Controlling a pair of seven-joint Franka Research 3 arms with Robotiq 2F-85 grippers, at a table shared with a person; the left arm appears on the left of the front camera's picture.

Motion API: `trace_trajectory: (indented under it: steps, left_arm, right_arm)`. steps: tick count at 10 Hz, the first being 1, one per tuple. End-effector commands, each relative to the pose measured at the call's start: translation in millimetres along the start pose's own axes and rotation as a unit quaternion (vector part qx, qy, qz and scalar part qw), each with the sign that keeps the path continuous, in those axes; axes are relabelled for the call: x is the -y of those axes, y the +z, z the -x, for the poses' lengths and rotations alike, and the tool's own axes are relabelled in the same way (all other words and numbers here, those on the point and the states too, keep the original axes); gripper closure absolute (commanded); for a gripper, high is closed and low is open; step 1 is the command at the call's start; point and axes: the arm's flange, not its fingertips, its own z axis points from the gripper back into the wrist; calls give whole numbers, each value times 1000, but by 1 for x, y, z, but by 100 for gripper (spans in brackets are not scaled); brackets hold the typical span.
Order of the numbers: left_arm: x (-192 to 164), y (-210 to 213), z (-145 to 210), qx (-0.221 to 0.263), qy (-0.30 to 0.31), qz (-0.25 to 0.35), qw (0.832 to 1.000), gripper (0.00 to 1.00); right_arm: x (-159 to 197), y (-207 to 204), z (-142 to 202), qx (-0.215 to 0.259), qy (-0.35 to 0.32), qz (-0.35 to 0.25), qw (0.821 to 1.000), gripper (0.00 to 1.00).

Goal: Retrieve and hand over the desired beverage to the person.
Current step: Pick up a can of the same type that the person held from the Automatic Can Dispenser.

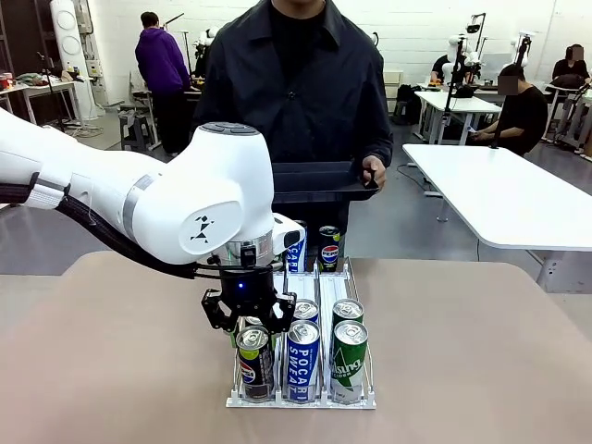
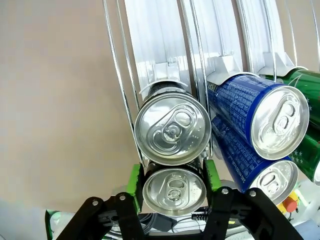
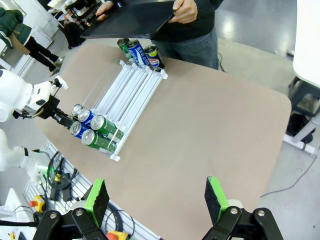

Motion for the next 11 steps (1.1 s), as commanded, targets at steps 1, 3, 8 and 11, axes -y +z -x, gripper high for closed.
trace_trajectory:
  steps: [1, 3, 8, 11]
  left_arm:
    - [3, -7, -1, -3, 15, -15, 1000, 100]
    - [3, -3, -1, -11, 18, -21, 1000, 100]
    - [0, 172, -3, 57, -6, -22, 998, 100]
    - [24, 246, -9, 53, -6, -40, 998, 100]
  right_arm:
    - [1, -1, -2, 8, 5, -17, 1000, 0]
    - [1, -1, -2, 8, 5, -17, 1000, 0]
    - [1, -1, -2, 8, 5, -17, 1000, 0]
    - [1, -1, -2, 8, 5, -17, 1000, 0]
